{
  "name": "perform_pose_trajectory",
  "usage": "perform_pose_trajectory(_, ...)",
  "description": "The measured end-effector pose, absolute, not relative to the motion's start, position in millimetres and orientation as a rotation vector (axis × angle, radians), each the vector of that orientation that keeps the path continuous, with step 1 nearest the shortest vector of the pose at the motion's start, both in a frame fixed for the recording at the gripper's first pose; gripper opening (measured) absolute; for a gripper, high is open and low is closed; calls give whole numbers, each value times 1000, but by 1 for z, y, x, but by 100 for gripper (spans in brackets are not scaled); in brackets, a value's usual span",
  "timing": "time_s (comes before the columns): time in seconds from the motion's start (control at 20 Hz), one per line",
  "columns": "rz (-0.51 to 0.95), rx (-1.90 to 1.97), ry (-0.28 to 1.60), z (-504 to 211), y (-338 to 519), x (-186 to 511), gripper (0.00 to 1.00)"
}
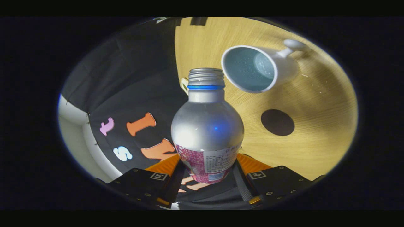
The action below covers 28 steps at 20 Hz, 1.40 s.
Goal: Take the bottle from table, then pour the juice into the cup, finally place the bottle on the coaster
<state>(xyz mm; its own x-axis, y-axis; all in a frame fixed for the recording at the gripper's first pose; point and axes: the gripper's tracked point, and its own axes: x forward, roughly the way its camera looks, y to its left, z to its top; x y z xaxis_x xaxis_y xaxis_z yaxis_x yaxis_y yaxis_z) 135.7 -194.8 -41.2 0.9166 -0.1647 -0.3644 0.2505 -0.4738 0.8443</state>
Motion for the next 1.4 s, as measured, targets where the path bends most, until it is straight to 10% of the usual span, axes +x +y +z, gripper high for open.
perform_pose_trajectory(1.4, -584, 341, 300, -67, -171, 160, 77)
